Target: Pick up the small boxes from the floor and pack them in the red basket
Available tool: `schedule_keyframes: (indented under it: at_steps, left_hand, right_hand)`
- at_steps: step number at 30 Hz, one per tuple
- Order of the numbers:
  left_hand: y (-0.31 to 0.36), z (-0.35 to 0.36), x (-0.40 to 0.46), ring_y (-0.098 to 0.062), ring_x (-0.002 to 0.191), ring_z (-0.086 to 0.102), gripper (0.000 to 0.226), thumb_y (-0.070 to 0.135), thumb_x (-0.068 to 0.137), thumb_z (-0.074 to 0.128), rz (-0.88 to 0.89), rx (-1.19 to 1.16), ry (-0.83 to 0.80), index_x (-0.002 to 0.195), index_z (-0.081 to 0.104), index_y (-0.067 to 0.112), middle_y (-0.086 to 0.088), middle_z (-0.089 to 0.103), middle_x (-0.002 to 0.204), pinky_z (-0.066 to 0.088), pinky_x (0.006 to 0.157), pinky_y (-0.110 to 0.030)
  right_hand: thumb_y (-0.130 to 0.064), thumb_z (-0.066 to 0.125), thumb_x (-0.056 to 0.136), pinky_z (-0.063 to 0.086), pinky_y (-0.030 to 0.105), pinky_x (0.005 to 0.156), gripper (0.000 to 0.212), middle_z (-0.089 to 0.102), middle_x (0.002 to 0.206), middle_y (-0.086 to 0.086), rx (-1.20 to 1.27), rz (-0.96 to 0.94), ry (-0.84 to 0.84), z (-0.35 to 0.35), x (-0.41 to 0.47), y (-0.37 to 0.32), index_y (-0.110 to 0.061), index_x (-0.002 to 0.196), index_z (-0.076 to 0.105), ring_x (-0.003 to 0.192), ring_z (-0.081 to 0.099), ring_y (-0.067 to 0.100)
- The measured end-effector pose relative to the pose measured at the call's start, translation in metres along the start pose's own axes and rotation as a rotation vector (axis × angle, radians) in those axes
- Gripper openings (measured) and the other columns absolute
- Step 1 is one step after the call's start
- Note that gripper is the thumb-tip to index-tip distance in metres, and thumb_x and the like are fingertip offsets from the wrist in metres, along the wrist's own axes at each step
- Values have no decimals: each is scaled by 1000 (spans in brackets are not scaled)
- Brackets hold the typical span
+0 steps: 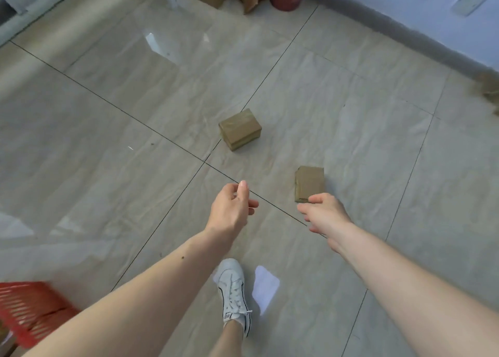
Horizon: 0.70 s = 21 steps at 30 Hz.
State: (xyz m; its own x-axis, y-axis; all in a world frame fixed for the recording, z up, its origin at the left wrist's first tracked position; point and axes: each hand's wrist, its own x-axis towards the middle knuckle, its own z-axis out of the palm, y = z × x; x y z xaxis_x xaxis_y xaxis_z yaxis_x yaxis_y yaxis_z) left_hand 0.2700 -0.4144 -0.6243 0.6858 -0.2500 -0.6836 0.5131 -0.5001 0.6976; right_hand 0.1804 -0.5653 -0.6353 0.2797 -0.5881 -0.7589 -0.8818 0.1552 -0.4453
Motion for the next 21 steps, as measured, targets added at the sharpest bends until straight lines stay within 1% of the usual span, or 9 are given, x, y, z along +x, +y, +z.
schedule_keyframes:
  at_steps: [1,3,6,9,12,14,17,19,21]
  left_hand:
    - [8,7,10,-15,81,64,35,40,101,35,5,15,-1,112,55,13,-3,73,96,52,78,-37]
    - [21,24,28,-14,79,63,34,40,101,36,11,45,0,112,55,14,0,71,93,52,81,-38]
    - [28,54,49,-13,80,63,32,41,100,37,6,97,-43,113,54,17,3,69,94,51,81,-36]
    - [25,86,72,-19,95,65,33,43,98,38,-18,162,-75,113,55,19,4,67,99,53,89,-41]
    - [20,120,98,-25,101,58,31,40,98,37,1,261,-73,105,57,18,1,60,93,48,96,-44]
    - [11,143,116,-29,113,54,33,38,99,36,10,295,-62,108,59,17,-9,59,106,44,101,-44]
    - [-11,179,141,-28,128,45,41,41,98,37,-23,288,-39,126,56,18,-9,52,134,37,109,-46]
    - [-28,201,157,-25,136,39,46,39,99,38,-68,269,-37,137,49,16,-7,42,145,33,113,-46]
    - [-45,222,172,-23,140,35,50,39,100,38,-111,225,-45,144,41,16,-5,36,151,34,112,-48]
  right_hand:
    - [-21,65,81,51,47,99,41,60,125,9,3,9,10,-9,12,-5,-18,121,55,114,61,26]
    - [-23,66,81,50,47,100,47,60,127,8,9,26,36,-27,36,-11,-16,126,55,117,60,27]
    - [-21,67,81,49,48,101,48,62,126,11,51,61,87,-49,72,-16,-13,127,55,117,60,29]
    - [-17,66,83,49,49,101,42,63,122,18,44,90,89,-62,106,-15,-7,122,58,115,61,32]
    - [-15,64,84,49,47,101,38,63,120,12,15,93,64,-66,145,-10,-12,121,57,115,61,29]
    - [-14,62,85,50,46,100,32,62,112,10,-7,93,47,-66,171,-5,-13,117,57,112,61,29]
    - [-14,62,86,50,45,99,38,61,107,11,-50,101,11,-64,210,8,-8,123,56,103,60,28]
    - [-14,61,86,50,40,98,45,62,118,16,-90,108,-14,-63,234,21,-6,130,53,100,57,26]
    - [-16,60,88,43,30,92,53,55,135,9,-127,113,-44,-60,260,34,-10,139,46,117,55,26]
